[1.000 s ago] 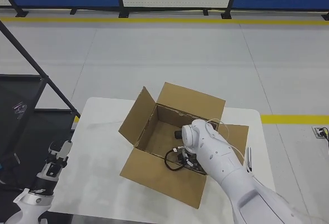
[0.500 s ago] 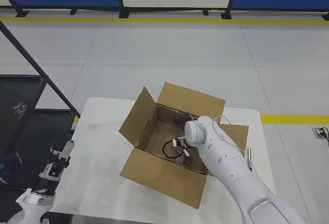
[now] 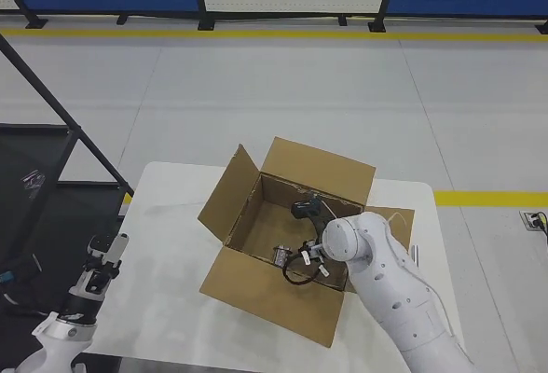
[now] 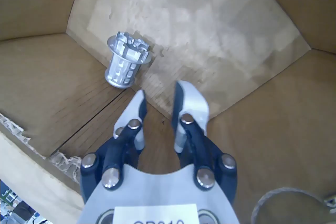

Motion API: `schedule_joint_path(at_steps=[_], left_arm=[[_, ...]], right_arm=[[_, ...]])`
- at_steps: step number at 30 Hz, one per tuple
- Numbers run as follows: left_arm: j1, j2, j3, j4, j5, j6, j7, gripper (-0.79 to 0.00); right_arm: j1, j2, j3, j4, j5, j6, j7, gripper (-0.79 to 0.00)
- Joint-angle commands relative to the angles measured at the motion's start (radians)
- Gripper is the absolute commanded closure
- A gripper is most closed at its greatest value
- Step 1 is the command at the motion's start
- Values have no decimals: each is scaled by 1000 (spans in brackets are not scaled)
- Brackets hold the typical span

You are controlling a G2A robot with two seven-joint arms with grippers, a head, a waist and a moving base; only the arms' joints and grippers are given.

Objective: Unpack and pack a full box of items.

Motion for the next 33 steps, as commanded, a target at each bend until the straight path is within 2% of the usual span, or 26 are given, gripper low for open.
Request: schedule_joint_path(at_steps=[1,11,18,25,33], left_arm=[[-3,0,0,3,1,2,-1,-785],[-12,1,-9,11,-7,10,-1,-785],[-14,2,-20,17,-22,10,-2,-785],[-16,2,-22,22,-25,7,-3,-785],[-9,2,-23,20,-23,1,-1,-785]], right_arm=[[19,-7,-17,19,12,8,-8,-785],[148,-63,-105,211,173,42,-48,-785],[247,-117,-172,422,232,166,-96,-785],[297,-156,-188,597,317,163,-144,-785],[329,-178,-185,740,380,128,-156,-785]])
